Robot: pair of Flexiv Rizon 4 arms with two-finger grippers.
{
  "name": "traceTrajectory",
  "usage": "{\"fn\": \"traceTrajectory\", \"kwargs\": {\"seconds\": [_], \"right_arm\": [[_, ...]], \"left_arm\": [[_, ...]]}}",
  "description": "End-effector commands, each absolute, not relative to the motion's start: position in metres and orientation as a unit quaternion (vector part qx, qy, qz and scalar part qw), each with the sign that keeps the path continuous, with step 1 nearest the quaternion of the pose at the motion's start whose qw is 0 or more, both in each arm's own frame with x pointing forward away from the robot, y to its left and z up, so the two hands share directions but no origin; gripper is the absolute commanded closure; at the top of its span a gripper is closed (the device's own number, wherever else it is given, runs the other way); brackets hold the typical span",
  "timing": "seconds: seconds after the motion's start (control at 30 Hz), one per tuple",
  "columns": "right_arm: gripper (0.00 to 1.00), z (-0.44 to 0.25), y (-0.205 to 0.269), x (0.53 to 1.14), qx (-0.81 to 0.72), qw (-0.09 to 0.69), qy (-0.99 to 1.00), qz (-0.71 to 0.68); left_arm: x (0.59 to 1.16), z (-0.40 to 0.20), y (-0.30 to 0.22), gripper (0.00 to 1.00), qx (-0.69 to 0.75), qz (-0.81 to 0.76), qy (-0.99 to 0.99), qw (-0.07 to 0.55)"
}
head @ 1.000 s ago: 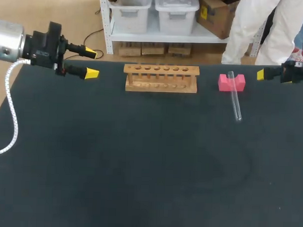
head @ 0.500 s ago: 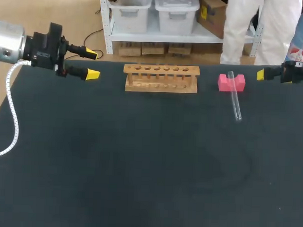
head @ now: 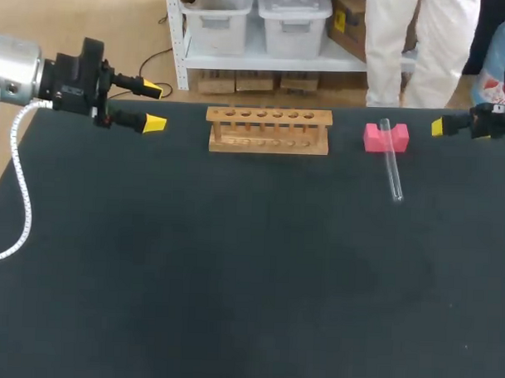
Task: Grasp the test tube, adjust it, and insert it.
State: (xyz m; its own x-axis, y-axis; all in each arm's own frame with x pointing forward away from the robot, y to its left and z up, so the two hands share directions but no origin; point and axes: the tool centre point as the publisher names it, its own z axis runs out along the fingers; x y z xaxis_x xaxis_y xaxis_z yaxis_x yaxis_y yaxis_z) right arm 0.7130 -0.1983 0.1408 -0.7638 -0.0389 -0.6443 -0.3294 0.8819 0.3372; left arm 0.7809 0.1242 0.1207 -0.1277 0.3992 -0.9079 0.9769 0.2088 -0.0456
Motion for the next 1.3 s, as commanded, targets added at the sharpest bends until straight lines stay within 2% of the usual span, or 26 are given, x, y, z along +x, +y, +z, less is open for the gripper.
{"fn": "traceTrajectory", "kwargs": {"seconds": [0.03, 0.37, 0.63, 1.3], "right_arm": [[0.00, 0.135, -0.187, 0.723, -0.070, 0.350, 0.925, 0.128], [0.00, 0.122, -0.183, 0.746, -0.065, 0.393, 0.917, -0.035], [0.00, 0.101, -0.175, 0.754, -0.026, 0.403, 0.908, -0.111], [0.00, 0.048, -0.159, 0.763, -0.017, 0.393, 0.906, -0.157]], "left_arm": [[0.779, 0.120, 0.124, 0.00, 0.519, -0.354, 0.661, 0.410], [0.779, 0.120, 0.124, 0.00, 0.519, -0.354, 0.661, 0.410], [0.779, 0.120, 0.124, 0.00, 0.519, -0.354, 0.661, 0.410], [0.779, 0.120, 0.124, 0.00, 0.519, -0.354, 0.661, 0.410]]}}
